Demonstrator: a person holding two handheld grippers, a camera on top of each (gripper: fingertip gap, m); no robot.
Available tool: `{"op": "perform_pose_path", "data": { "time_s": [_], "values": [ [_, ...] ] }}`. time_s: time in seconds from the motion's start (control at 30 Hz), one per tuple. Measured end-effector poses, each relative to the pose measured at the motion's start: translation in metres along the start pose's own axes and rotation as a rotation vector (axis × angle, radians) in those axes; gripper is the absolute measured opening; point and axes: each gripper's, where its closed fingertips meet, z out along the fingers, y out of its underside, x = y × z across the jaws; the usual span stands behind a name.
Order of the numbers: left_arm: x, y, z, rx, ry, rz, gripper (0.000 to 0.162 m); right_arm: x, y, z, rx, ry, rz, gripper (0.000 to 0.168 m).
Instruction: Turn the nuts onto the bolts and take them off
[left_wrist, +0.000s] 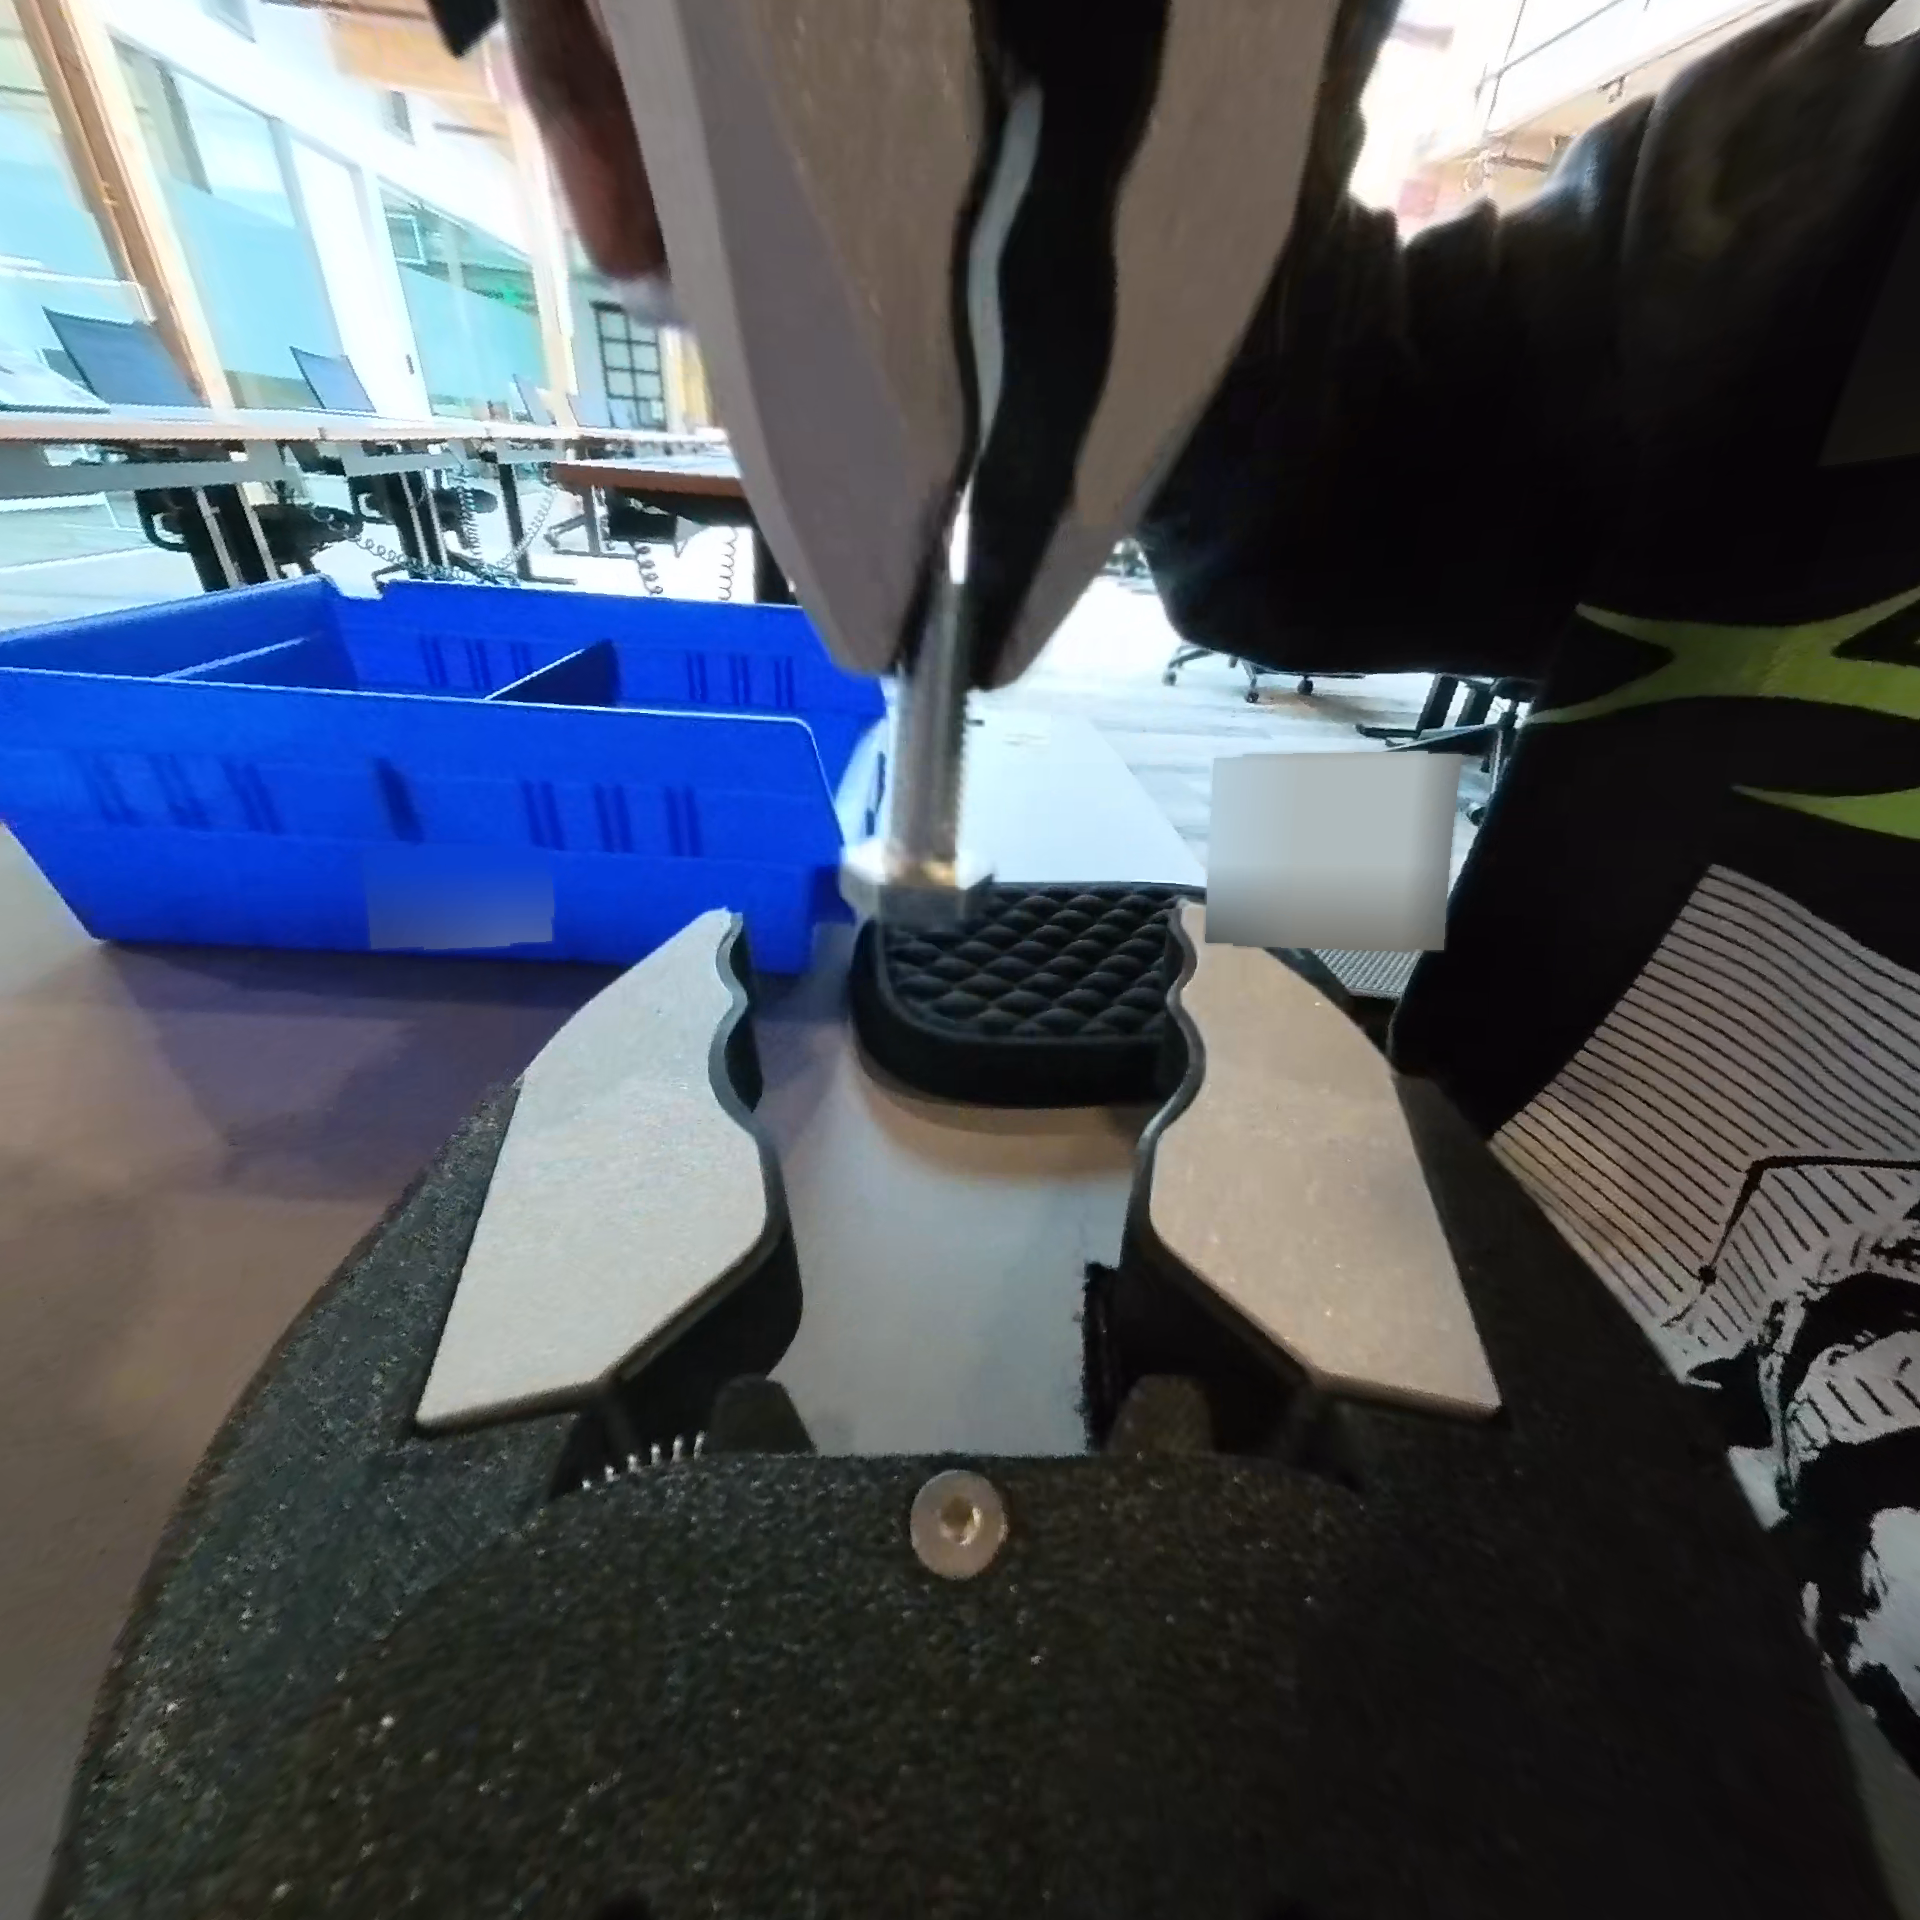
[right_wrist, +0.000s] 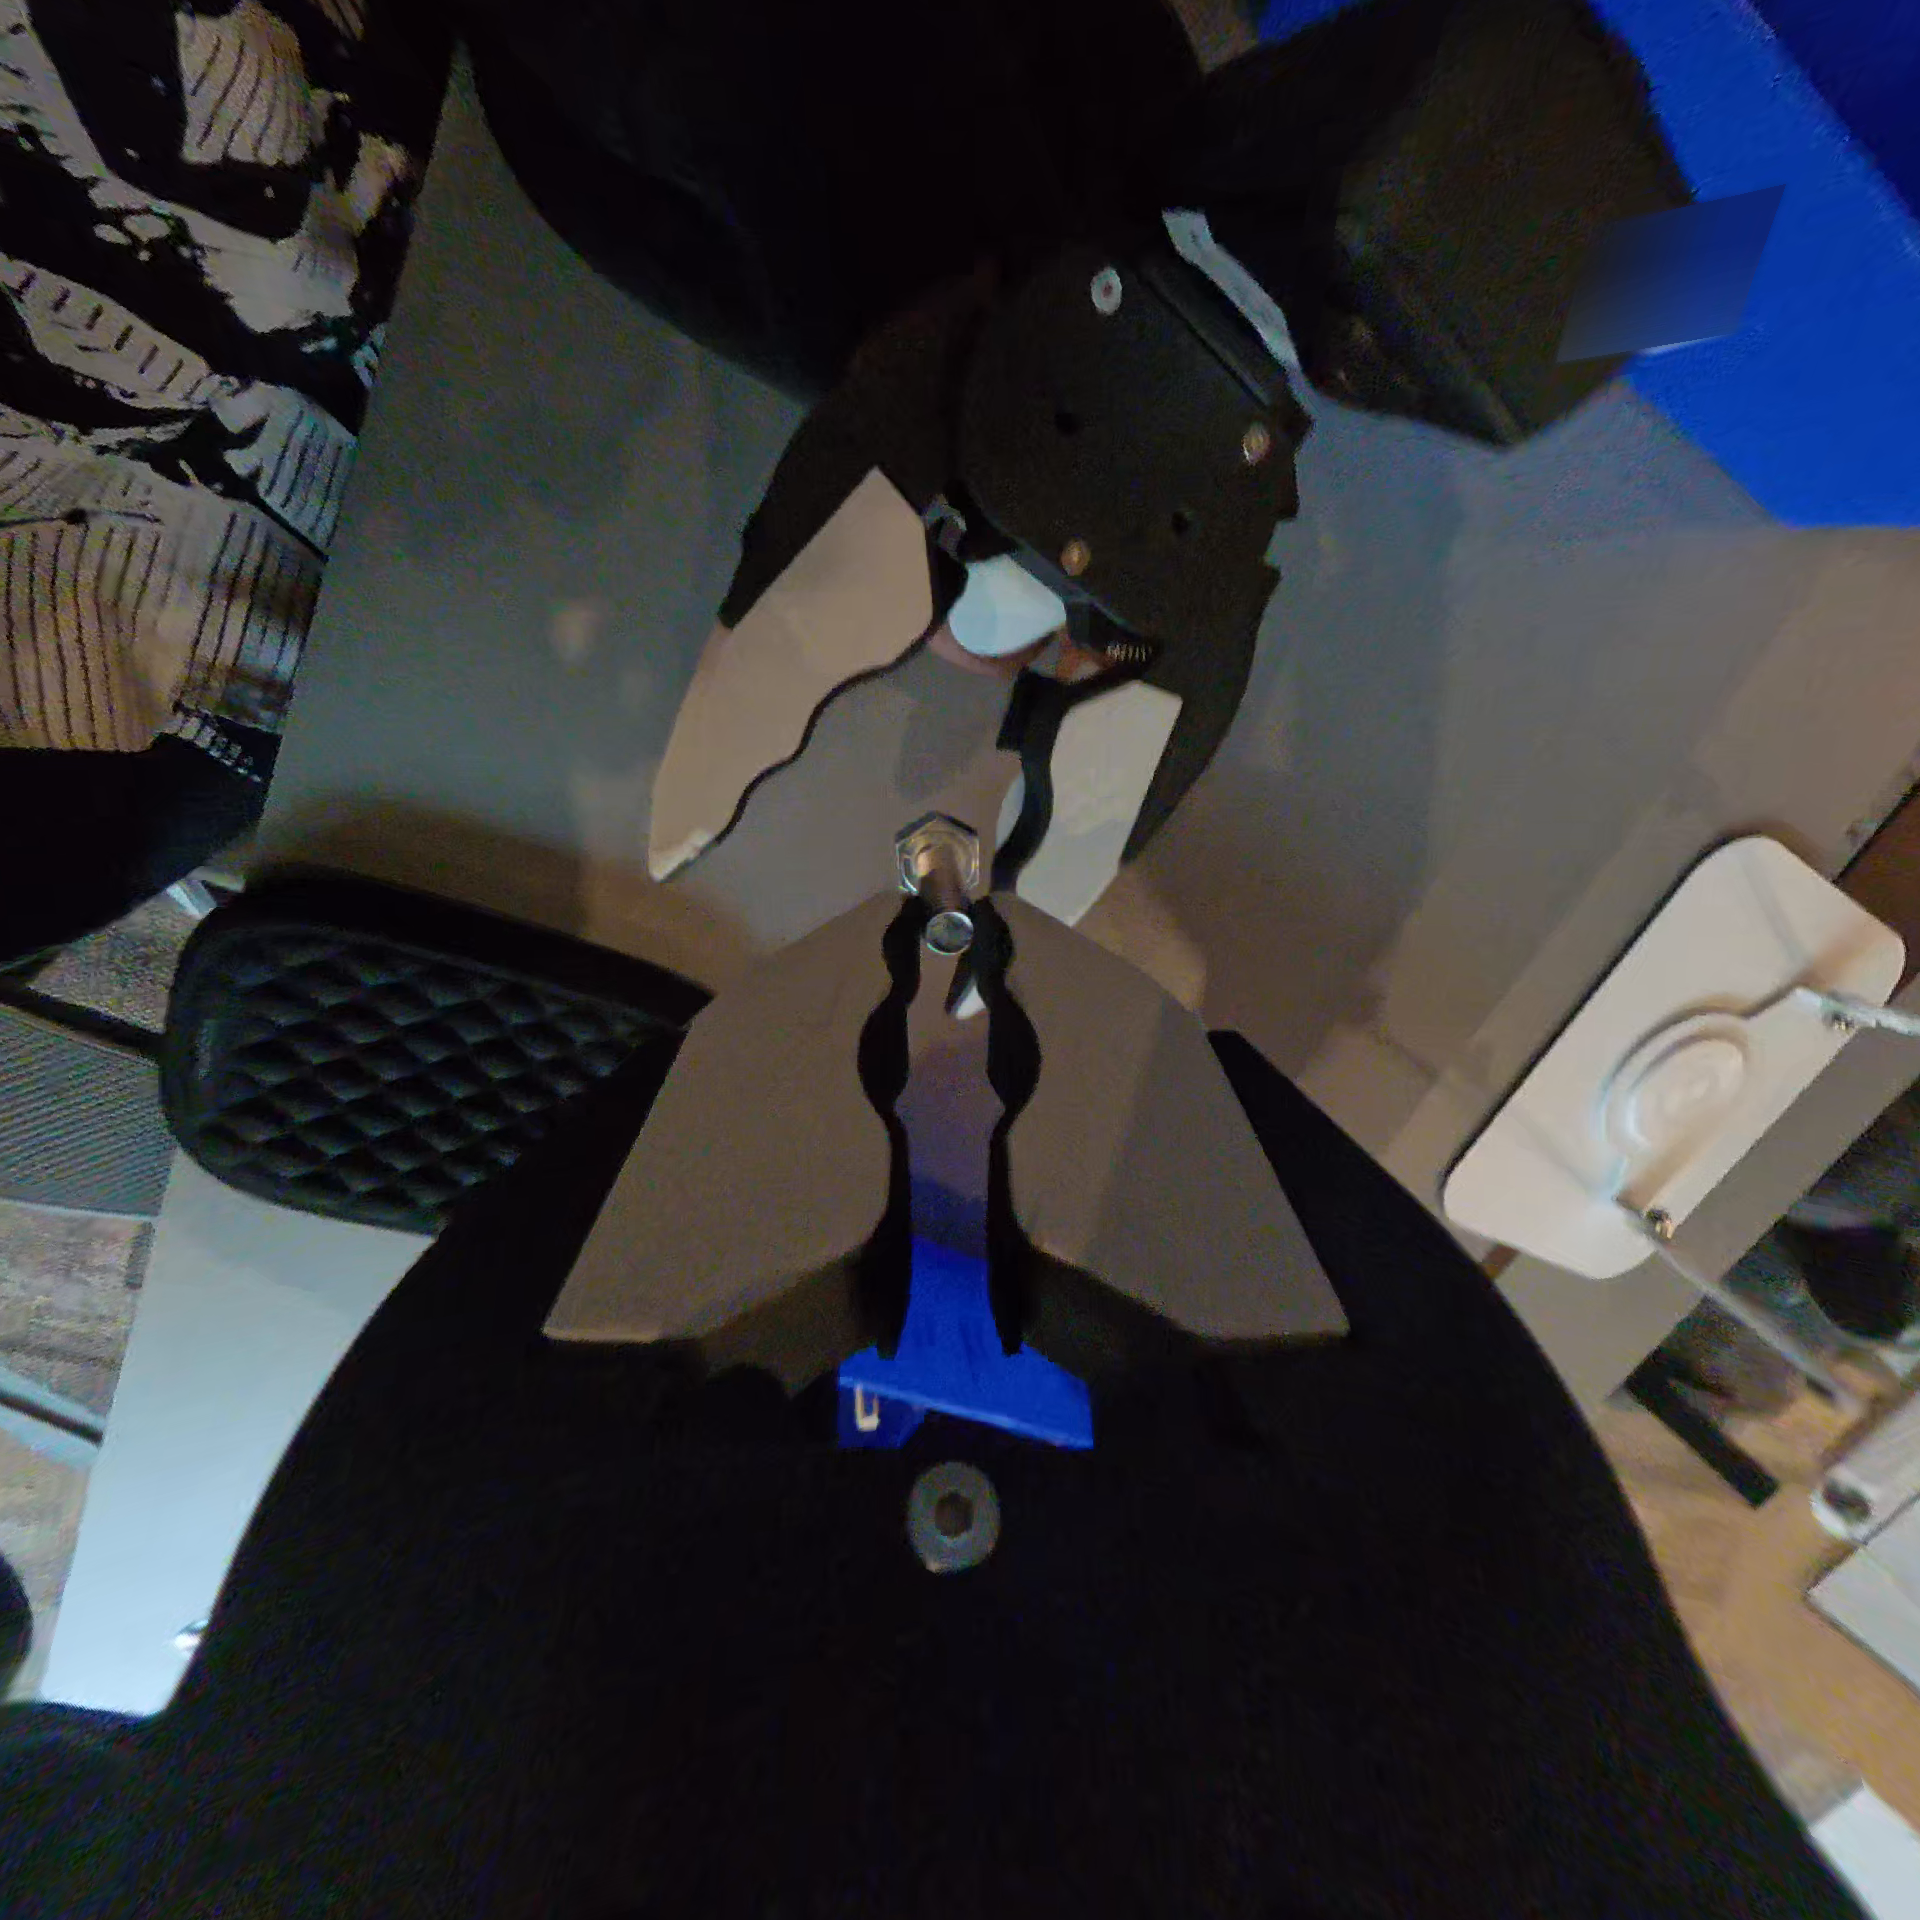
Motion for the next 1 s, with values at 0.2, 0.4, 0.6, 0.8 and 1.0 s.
{"op": "perform_pose_path", "data": {
  "time_s": [0.2, 0.4, 0.6, 0.8, 1.0],
  "values": [
    [-0.001, -0.002, -0.001, 0.010, -0.008, 0.001, 0.069, -0.009, 0.056, -0.030, -0.061, 0.064, 0.191, 0.009],
    [0.000, -0.002, -0.001, 0.008, -0.004, 0.005, 0.065, -0.035, 0.151, -0.042, -0.183, 0.091, 0.511, 0.009],
    [0.000, -0.004, -0.003, 0.020, 0.000, -0.002, 0.061, -0.062, 0.240, -0.015, -0.300, 0.095, 0.849, 0.009],
    [-0.001, -0.003, -0.003, 0.018, -0.003, -0.004, 0.060, -0.069, 0.288, 0.022, -0.311, 0.093, 1.024, 0.009],
    [-0.001, -0.002, -0.003, 0.014, -0.003, -0.006, 0.059, -0.070, 0.306, 0.043, -0.309, 0.074, 1.078, 0.009]
  ]
}}
